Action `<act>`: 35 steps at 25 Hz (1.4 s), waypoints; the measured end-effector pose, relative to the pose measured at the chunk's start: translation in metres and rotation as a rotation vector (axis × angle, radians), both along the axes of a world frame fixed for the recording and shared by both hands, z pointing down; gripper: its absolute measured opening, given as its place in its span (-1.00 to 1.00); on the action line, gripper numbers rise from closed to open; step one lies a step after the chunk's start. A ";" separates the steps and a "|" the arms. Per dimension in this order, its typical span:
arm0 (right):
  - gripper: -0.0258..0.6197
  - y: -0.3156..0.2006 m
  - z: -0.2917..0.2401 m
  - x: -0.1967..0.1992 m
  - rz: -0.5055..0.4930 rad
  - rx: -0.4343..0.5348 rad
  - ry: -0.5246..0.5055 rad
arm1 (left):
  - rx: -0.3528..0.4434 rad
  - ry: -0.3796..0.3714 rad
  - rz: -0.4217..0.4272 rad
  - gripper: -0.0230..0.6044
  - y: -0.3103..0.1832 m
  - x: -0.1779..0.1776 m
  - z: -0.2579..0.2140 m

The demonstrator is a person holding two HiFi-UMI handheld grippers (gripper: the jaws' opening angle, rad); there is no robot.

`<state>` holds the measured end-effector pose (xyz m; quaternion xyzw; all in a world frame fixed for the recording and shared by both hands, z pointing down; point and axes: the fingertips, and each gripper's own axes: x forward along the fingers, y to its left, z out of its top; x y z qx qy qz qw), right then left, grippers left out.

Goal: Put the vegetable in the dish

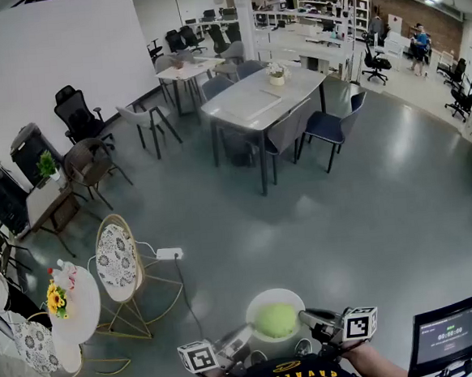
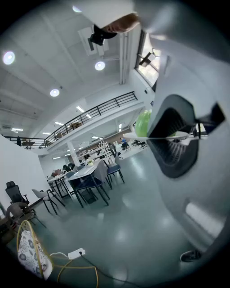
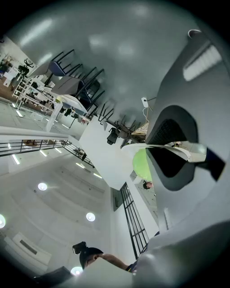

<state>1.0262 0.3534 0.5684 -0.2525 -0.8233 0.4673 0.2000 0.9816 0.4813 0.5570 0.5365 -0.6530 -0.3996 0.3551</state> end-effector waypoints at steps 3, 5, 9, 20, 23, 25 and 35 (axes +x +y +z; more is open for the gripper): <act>-0.83 0.000 0.001 0.005 -0.011 -0.005 -0.003 | -0.007 0.006 -0.008 -0.89 0.000 0.007 0.003; -0.83 -0.001 0.003 0.008 -0.016 -0.008 -0.004 | -0.016 0.010 -0.017 -0.90 0.001 0.010 0.007; -0.83 0.000 0.009 0.011 -0.029 -0.005 -0.003 | -0.033 0.000 -0.029 -0.90 0.003 0.014 0.014; -0.84 -0.052 -0.006 -0.002 -0.060 -0.008 -0.080 | -0.025 -0.005 -0.079 -0.89 -0.047 0.006 0.010; -0.83 -0.051 -0.006 -0.009 -0.080 0.004 -0.087 | -0.026 -0.007 -0.098 -0.89 -0.046 0.002 0.008; -0.83 -0.048 -0.005 -0.013 -0.091 0.001 -0.073 | -0.016 0.001 -0.110 -0.89 -0.045 0.000 0.005; -0.83 -0.019 0.011 -0.121 -0.098 0.044 -0.017 | -0.005 0.007 -0.097 -0.89 -0.015 -0.103 0.020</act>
